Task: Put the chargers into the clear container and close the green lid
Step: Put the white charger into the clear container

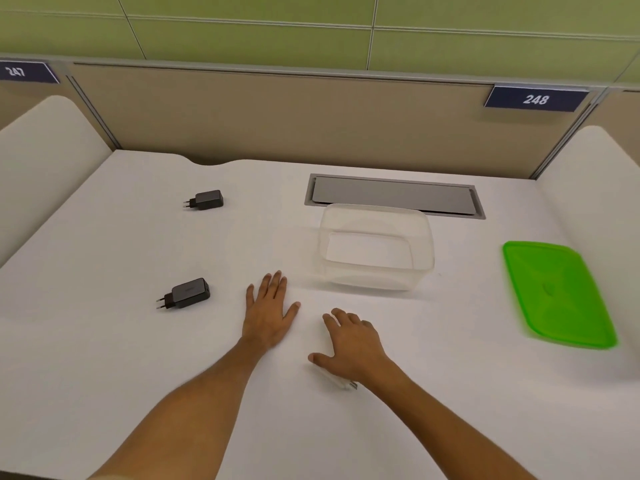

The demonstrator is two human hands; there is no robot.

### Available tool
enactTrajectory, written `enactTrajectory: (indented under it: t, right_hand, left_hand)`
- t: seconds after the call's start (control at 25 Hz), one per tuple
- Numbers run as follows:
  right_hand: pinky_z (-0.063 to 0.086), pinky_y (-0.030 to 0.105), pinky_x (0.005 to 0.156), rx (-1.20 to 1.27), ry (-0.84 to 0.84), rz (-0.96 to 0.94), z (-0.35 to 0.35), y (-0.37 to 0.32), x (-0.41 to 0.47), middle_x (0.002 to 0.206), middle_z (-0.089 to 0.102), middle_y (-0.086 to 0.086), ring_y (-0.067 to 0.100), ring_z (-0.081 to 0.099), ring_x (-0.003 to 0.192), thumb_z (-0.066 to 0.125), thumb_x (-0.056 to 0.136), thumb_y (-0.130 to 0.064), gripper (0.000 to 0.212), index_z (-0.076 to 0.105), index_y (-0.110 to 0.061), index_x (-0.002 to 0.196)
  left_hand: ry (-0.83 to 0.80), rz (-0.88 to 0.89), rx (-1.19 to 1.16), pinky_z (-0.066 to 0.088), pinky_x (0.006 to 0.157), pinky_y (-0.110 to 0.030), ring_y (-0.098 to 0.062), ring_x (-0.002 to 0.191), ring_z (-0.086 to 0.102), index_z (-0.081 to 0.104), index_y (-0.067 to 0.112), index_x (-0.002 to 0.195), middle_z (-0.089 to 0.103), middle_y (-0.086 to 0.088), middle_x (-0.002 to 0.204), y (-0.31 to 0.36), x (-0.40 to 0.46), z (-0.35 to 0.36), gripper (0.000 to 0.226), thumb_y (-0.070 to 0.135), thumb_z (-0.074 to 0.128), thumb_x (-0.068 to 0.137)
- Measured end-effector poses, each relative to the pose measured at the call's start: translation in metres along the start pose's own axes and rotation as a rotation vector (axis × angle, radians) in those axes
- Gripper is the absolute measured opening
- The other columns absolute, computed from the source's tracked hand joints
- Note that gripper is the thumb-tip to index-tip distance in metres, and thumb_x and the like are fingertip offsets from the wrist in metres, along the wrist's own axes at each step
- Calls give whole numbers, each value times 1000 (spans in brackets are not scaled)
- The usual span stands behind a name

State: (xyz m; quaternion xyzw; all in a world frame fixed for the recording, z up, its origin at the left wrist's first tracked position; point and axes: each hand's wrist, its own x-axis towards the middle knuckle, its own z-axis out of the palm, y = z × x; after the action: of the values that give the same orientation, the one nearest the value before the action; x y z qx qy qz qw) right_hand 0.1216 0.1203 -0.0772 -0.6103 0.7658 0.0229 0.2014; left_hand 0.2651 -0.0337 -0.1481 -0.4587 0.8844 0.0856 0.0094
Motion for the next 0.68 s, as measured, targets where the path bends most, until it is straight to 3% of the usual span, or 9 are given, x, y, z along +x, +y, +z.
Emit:
enactTrajectory:
  t: [0.28, 0.56, 0.68]
  right_hand:
    - [36, 42, 108, 125, 26, 97, 13, 8, -19, 157, 27, 2, 25, 34, 139, 44, 77, -75, 95, 23, -18, 150]
    - [43, 41, 101, 150, -5, 154, -1, 1, -25, 154, 31, 1, 24, 38, 136, 54, 71, -75, 103, 21, -18, 150]
    - [45, 41, 99, 118, -42, 182, -8, -4, -24, 151, 34, 1, 24, 40, 133, 59, 66, -73, 106, 23, -18, 149]
  left_hand:
    - [24, 5, -62, -1, 119, -48, -18, 148, 2, 15, 17, 151, 9, -1, 162, -1, 0, -1, 68, 54, 29, 96]
    - [-289, 9, -168, -9, 118, -48, -15, 147, -13, -1, 15, 152, -11, 3, 161, -6, 8, -34, 71, 52, 27, 99]
    - [-287, 55, -141, -9, 119, -46, -14, 147, -12, -4, 14, 151, -10, 2, 161, -12, -8, -37, 66, 48, 23, 101]
